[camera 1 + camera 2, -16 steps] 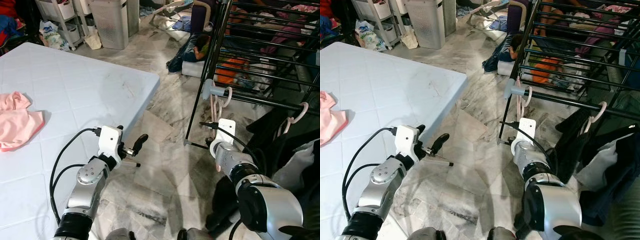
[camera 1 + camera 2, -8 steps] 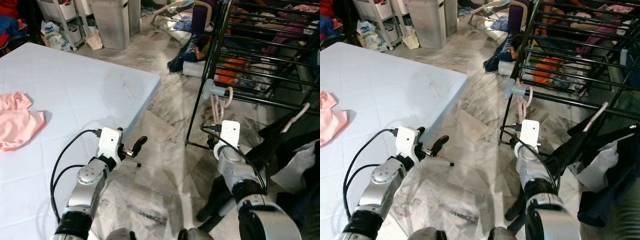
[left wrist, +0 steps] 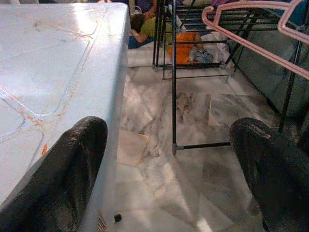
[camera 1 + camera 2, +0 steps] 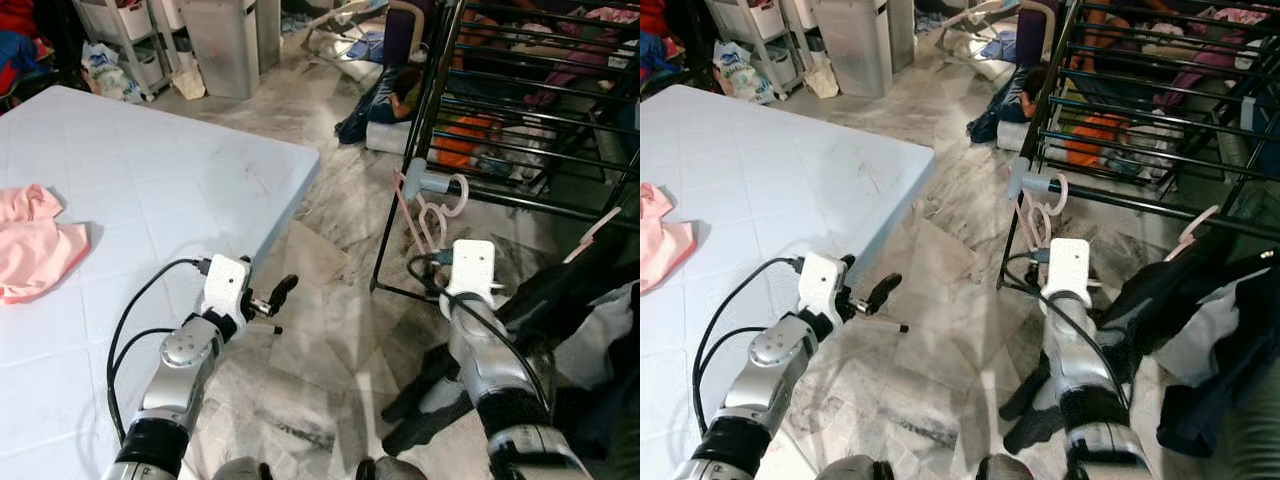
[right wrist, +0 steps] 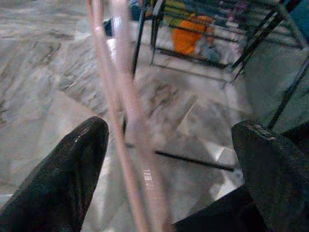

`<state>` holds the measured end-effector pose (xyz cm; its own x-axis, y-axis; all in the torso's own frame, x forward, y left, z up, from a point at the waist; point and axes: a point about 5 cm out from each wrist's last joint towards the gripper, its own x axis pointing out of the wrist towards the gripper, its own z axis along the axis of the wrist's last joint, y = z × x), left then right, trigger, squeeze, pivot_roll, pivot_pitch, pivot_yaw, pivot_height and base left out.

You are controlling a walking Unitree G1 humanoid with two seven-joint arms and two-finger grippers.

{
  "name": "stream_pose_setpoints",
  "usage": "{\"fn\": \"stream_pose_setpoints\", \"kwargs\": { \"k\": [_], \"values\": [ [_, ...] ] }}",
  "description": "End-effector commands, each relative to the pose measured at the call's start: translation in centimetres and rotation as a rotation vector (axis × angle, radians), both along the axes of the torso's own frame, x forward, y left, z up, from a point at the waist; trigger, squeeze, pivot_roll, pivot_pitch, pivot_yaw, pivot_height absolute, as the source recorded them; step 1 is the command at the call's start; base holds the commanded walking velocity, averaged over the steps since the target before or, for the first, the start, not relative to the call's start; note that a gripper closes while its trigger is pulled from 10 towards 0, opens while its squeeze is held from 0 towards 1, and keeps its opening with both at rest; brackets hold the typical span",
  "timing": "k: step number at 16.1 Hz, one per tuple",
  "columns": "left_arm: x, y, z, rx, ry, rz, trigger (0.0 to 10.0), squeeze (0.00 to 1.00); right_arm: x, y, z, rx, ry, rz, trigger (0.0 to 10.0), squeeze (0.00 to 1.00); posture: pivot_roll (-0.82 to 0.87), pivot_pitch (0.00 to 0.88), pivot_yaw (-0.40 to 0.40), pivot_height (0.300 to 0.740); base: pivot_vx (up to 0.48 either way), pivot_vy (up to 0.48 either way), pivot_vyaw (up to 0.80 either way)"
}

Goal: Hang hanger

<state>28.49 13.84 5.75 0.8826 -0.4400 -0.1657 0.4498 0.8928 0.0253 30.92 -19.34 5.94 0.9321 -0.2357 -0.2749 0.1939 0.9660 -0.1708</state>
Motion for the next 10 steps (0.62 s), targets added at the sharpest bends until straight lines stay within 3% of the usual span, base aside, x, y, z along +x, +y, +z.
{"fn": "stream_pose_setpoints", "kwargs": {
  "k": [1, 10],
  "values": [
    [-0.7, 0.4, -1.4, 0.029, 0.056, 0.008, 10.0, 0.00, -0.2, -0.4, 0.9, -0.048, -0.047, -0.007, 10.0, 1.00, -0.02, 0.000, 0.003, 0.740, 0.000, 0.000, 0.00],
    [-0.3, 0.7, -1.3, 0.035, 0.031, 0.015, 10.0, 0.00, -2.7, -1.0, 1.8, -0.066, -0.137, 0.001, 10.0, 1.00, -0.04, 0.000, 0.005, 0.740, 0.000, 0.000, 0.00]
  ]
}}
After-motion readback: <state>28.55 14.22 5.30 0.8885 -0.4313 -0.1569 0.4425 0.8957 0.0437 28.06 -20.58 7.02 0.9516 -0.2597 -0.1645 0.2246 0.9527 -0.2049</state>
